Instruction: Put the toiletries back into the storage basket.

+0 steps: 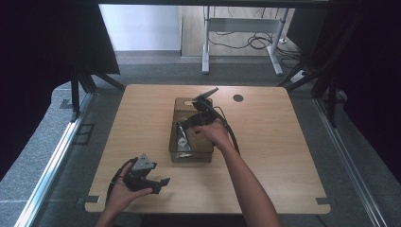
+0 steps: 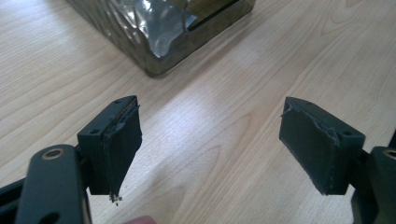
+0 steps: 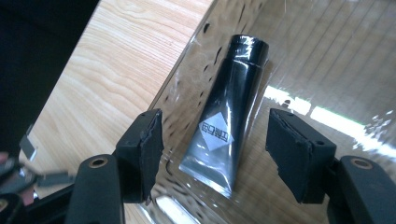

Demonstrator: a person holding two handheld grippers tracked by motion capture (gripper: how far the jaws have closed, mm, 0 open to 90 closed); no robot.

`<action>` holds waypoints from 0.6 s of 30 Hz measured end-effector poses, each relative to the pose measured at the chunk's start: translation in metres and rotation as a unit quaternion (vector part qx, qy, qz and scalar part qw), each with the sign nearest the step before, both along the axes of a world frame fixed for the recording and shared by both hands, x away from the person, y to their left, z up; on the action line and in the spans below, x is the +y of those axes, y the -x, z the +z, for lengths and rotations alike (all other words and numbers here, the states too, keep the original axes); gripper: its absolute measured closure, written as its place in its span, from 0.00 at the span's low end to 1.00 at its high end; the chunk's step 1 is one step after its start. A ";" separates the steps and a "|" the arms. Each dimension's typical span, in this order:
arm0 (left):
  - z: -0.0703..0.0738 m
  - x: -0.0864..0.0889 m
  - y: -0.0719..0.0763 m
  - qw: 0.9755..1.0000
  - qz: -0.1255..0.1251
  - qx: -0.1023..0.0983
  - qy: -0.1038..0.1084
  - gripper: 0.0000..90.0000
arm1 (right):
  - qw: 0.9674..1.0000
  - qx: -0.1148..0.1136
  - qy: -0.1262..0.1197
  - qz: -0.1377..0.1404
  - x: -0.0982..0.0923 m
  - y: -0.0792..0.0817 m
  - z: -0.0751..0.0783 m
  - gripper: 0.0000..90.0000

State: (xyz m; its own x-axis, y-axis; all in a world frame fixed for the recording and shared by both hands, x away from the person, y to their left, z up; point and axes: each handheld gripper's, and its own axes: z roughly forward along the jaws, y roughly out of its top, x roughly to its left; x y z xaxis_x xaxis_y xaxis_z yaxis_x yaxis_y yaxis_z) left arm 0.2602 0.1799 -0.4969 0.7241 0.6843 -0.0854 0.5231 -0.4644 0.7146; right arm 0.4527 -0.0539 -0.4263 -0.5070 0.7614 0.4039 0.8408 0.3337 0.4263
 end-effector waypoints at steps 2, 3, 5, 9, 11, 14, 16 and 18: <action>0.000 0.002 -0.001 1.000 0.003 0.000 -0.001 0.24 | 1.000 -0.019 -0.005 0.009 -0.008 0.007 0.004 0.41; 0.000 0.002 -0.001 1.000 0.006 0.001 -0.001 0.24 | 0.999 -0.030 -0.004 0.015 -0.012 0.011 0.005 0.41; 0.000 0.004 -0.001 1.000 0.008 0.000 -0.002 0.24 | 0.998 -0.050 0.006 0.026 -0.019 0.020 0.006 0.41; 0.000 0.005 -0.002 1.000 0.013 -0.002 -0.005 0.24 | 0.995 -0.094 0.008 0.045 -0.041 0.041 0.005 0.40; 0.000 0.004 -0.001 1.000 0.013 -0.002 -0.006 0.24 | 0.992 -0.118 0.014 0.050 -0.053 0.052 0.004 0.39; -0.001 0.001 -0.001 1.000 0.013 -0.001 -0.009 0.24 | 0.989 -0.142 0.004 0.051 -0.079 0.071 -0.002 0.39; -0.001 -0.001 -0.001 1.000 0.011 -0.003 -0.013 0.24 | 0.988 -0.150 -0.007 0.044 -0.097 0.081 -0.008 0.39; -0.002 -0.004 -0.001 1.000 0.013 0.000 -0.015 0.24 | 0.988 -0.152 -0.016 0.033 -0.116 0.090 -0.013 0.39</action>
State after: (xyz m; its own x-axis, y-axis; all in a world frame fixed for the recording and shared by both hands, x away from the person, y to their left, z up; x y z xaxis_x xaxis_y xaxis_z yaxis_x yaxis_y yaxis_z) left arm 0.2607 0.1764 -0.4992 0.7061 0.7051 -0.0644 0.5346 -0.4713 0.7014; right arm 0.3629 -0.1694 -0.4397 -0.6570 0.7118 0.2484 0.6485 0.3656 0.6677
